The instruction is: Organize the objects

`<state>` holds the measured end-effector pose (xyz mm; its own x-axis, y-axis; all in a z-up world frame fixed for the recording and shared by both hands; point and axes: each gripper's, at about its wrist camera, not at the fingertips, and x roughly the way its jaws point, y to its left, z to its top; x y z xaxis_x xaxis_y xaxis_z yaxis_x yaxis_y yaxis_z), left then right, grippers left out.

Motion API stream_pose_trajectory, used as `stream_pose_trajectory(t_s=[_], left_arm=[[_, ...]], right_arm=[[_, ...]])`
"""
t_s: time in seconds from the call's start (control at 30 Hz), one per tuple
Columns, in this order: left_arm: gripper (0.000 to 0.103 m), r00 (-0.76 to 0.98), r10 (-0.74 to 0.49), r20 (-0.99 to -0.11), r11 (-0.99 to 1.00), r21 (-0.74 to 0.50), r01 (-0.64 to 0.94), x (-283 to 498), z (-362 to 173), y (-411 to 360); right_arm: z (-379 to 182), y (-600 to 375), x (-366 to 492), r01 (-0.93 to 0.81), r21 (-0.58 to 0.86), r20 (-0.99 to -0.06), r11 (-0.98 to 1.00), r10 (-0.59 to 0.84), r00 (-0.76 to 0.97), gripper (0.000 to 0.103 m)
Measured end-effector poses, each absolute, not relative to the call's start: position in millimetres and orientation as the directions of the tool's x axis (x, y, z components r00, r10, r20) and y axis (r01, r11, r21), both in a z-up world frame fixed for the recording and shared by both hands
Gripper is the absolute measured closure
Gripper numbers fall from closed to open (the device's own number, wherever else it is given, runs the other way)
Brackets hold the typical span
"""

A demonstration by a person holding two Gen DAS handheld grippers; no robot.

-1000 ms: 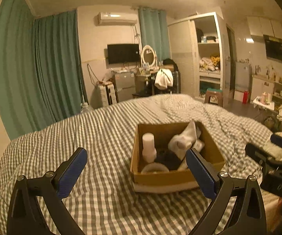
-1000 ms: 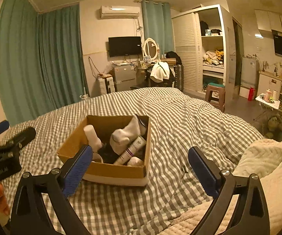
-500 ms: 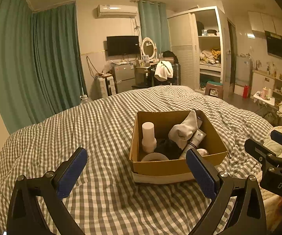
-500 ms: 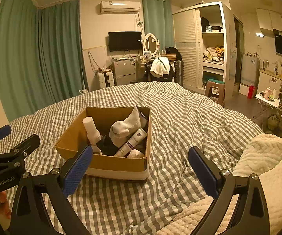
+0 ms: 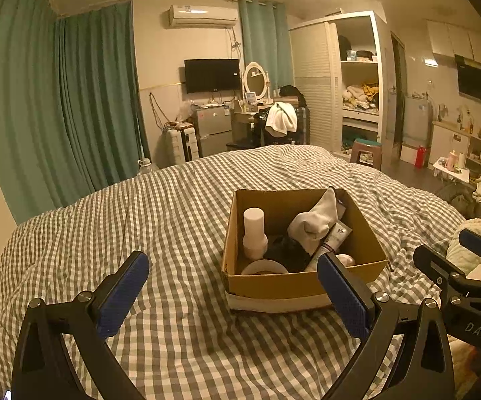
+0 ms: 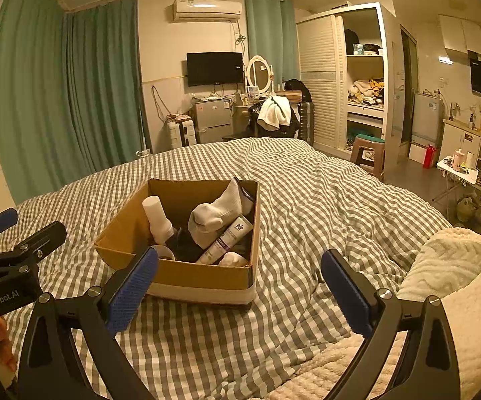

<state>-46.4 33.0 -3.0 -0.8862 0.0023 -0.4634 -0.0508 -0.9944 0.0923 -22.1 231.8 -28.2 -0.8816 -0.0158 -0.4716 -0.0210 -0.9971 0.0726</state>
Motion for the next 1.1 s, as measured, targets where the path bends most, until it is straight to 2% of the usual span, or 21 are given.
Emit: stream_pose_trajectory(t_s=[1.1], left_arm=[[0.000, -0.888, -0.015, -0.459, -0.994, 0.100, -0.035, -39.7, -2.9, 32.9]], right_arm=[[-36.1, 231.8, -23.9, -0.023, 0.069, -0.496, -0.997, -0.014, -0.868, 0.005]])
